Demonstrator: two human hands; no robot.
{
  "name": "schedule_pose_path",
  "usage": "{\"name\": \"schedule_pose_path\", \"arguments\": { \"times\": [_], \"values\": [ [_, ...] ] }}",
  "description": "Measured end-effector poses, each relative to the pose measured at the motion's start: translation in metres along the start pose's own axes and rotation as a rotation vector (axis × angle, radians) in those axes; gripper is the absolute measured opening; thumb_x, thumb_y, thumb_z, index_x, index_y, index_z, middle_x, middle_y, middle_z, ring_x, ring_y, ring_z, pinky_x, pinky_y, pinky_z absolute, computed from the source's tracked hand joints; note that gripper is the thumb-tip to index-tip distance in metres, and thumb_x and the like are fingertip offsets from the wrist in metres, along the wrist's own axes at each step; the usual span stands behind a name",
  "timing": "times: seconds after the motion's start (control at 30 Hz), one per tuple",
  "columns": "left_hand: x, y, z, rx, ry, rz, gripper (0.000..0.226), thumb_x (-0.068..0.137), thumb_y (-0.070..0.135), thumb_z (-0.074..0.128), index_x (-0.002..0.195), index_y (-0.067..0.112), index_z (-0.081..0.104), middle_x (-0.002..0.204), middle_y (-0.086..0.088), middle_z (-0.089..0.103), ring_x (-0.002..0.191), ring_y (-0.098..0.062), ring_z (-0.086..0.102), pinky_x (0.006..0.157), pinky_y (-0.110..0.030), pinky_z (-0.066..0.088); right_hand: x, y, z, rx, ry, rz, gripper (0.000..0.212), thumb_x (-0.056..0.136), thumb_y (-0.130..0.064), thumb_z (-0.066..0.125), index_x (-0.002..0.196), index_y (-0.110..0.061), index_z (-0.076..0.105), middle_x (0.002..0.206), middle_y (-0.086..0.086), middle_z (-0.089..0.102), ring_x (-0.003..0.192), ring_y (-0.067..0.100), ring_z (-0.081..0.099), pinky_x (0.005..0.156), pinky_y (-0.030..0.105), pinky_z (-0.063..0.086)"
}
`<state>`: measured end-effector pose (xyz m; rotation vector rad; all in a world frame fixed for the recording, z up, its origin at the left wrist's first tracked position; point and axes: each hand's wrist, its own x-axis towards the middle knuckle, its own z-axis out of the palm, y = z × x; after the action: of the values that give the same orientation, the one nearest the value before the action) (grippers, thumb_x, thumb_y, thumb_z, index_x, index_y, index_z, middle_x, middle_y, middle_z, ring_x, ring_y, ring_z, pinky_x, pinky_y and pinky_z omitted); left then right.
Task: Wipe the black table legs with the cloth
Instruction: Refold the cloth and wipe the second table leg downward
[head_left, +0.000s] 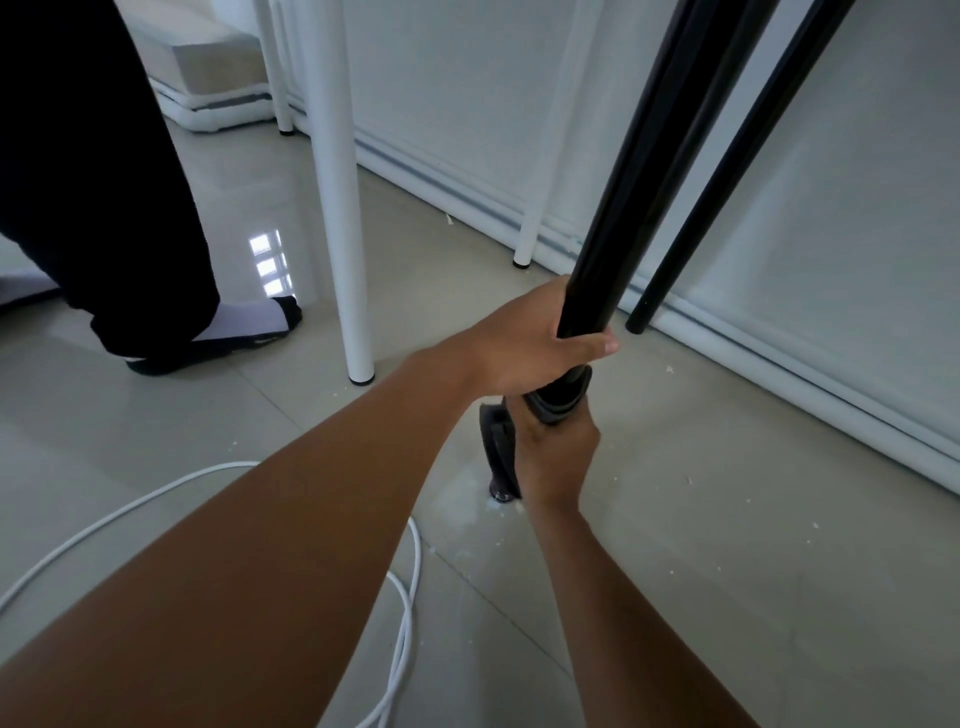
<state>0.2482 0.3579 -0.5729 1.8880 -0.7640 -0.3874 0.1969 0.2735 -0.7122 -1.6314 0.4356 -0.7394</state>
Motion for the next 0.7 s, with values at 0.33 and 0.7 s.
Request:
{"name": "schedule_pose_path", "arguments": {
  "times": [0.33,0.7],
  "values": [
    [0.002,-0.004,0.002,0.026,-0.007,0.019,0.022,0.095,0.039,0.065,0.112,0.028,0.056,0.105,0.008,0.067,0.097,-0.001,0.063,0.081,-0.021,0.046,-0.015,0.052,-0.011,-0.213,-0.169,0.196,0.029,0.075,-0.024,0.088,0.098,-0.015,0.074,0.081,-0.015,0.073,0.07,-0.015,0.066,0.06,0.002,0.045],
    [0.0,-0.001,0.001,0.026,-0.015,0.0,0.026,0.094,0.042,0.066,0.115,0.03,0.056,0.103,0.012,0.066,0.099,-0.003,0.064,0.086,-0.027,0.049,0.001,-0.019,-0.01,-0.072,-0.051,-0.04,0.025,0.079,-0.03,0.082,0.098,-0.027,0.065,0.082,-0.018,0.073,0.08,-0.009,0.069,0.065,0.003,0.048]
  ]
}}
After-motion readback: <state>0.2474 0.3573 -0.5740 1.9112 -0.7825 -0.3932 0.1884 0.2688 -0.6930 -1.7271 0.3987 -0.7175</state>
